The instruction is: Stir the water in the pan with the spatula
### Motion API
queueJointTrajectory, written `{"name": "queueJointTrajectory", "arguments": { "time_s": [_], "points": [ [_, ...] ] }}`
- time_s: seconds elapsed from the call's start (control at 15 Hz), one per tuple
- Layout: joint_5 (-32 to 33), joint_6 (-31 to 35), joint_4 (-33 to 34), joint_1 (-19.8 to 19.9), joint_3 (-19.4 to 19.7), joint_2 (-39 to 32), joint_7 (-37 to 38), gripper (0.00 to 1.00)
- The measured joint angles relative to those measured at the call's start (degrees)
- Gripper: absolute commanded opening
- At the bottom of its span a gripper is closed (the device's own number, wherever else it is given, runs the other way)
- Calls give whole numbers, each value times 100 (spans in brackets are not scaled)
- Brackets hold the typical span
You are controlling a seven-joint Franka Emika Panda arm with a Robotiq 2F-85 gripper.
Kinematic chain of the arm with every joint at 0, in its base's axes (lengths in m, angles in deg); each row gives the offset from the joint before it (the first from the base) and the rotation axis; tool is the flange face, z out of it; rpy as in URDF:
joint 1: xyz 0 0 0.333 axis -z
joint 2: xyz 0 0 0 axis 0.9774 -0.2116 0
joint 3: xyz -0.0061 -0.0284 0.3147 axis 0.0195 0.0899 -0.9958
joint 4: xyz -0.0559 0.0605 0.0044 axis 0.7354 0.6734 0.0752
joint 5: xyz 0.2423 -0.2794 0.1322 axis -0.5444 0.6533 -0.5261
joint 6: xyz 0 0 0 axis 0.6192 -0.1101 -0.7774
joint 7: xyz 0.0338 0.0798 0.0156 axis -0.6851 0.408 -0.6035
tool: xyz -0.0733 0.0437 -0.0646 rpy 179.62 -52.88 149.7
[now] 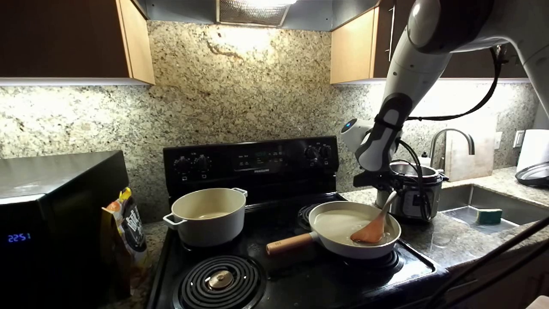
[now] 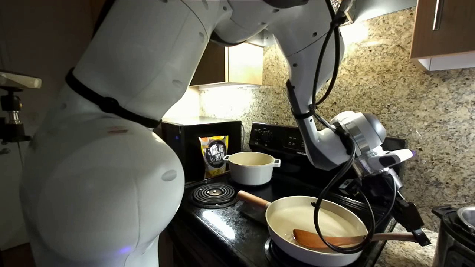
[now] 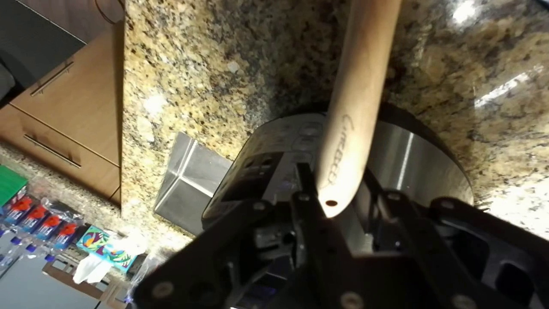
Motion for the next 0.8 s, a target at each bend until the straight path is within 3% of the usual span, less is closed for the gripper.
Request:
{"name": "queueJointTrajectory", "arguments": {
  "time_s": [0.8],
  "points": [
    [-171,-235,440,3,121,-1,-1,7]
  ]
}}
